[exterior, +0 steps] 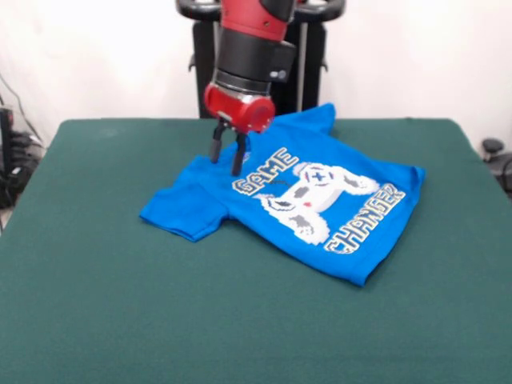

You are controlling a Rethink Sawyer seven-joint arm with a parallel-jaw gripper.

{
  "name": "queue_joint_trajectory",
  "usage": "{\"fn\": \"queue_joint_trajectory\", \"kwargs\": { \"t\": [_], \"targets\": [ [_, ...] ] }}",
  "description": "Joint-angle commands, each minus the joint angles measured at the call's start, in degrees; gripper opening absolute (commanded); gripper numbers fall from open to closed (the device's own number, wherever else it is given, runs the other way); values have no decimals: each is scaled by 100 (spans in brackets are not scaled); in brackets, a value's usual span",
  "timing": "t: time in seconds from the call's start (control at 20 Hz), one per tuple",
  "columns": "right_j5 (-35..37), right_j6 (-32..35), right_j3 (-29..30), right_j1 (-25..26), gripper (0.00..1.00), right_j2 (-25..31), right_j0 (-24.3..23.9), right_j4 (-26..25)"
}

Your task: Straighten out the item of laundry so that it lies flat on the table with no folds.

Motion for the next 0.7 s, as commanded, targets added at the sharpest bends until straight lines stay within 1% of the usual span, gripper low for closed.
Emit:
{"fn": "queue_joint_trajectory", "kwargs": {
  "t": [0.05, 0.3, 0.55, 0.7],
  "targets": [
    [59, 1377, 117, 320, 100, 684, 454, 590],
    [100, 1474, 168, 347, 100, 677, 765, 929],
    [116, 1645, 253, 345, 100, 675, 1196, 1404],
    [45, 1696, 293, 392, 100, 736, 1304, 1561]
  ]
}}
